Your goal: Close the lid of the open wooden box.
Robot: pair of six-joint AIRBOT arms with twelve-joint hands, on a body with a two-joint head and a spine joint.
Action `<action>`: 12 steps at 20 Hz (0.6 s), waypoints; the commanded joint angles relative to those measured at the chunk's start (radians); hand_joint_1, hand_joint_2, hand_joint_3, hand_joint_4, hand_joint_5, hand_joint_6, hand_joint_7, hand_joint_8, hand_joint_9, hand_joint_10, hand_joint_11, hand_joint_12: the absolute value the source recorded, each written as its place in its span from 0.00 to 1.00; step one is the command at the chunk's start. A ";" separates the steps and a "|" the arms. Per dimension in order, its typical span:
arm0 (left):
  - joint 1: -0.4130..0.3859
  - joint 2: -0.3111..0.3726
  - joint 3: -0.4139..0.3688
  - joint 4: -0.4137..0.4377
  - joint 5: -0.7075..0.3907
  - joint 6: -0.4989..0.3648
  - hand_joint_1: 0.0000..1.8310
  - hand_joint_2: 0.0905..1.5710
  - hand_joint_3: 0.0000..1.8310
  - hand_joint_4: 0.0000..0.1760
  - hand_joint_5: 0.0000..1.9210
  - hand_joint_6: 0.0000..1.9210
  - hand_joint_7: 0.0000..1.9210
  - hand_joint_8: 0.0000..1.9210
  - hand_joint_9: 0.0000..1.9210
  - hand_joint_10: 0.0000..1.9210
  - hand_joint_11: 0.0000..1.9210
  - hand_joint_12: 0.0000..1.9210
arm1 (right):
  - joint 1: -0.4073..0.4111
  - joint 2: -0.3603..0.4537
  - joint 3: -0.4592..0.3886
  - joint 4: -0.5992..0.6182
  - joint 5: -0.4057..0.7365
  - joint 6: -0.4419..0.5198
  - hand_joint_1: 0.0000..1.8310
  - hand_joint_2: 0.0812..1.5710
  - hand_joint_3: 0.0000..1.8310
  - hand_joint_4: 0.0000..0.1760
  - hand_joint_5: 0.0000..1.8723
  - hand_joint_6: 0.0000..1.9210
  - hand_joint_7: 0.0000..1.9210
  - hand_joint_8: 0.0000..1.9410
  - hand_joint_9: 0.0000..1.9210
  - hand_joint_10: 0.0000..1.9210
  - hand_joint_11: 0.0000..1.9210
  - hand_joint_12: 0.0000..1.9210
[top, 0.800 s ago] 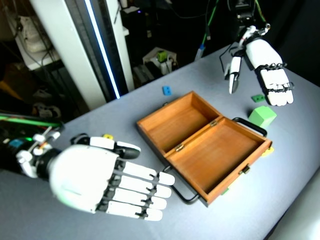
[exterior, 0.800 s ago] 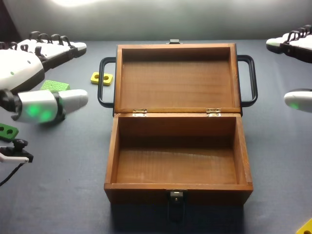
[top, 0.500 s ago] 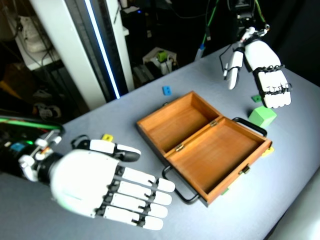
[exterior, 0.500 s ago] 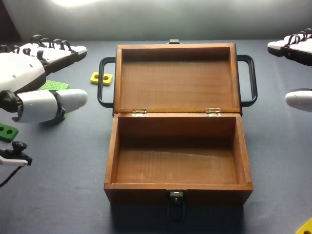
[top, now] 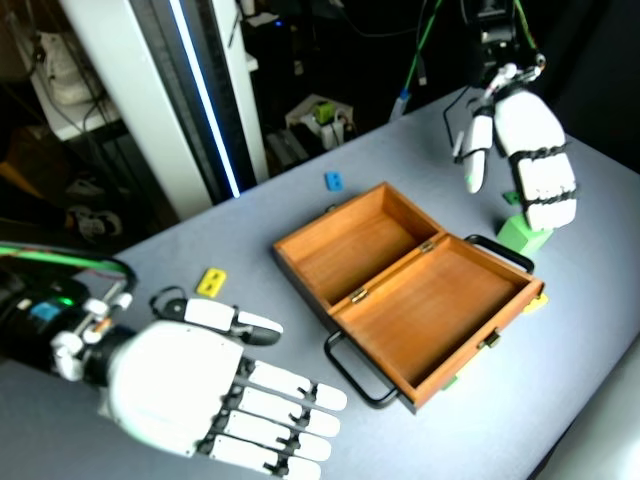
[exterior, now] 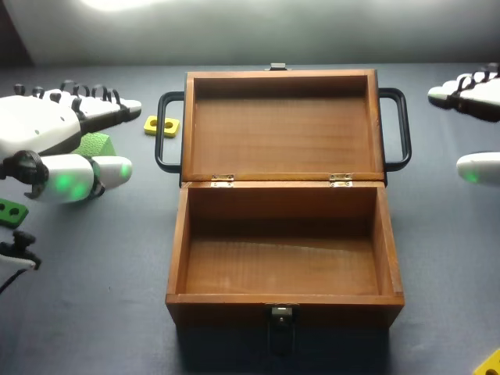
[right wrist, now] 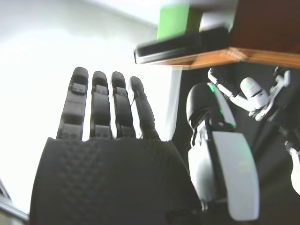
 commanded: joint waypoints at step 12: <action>-0.100 -0.016 0.021 0.007 0.178 0.253 0.00 0.82 0.00 0.00 0.04 0.01 0.05 0.00 0.05 0.00 0.01 0.09 | 0.022 -0.002 0.017 -0.083 -0.024 0.005 0.06 0.88 0.00 0.00 0.04 0.00 0.05 0.00 0.01 0.00 0.02 0.01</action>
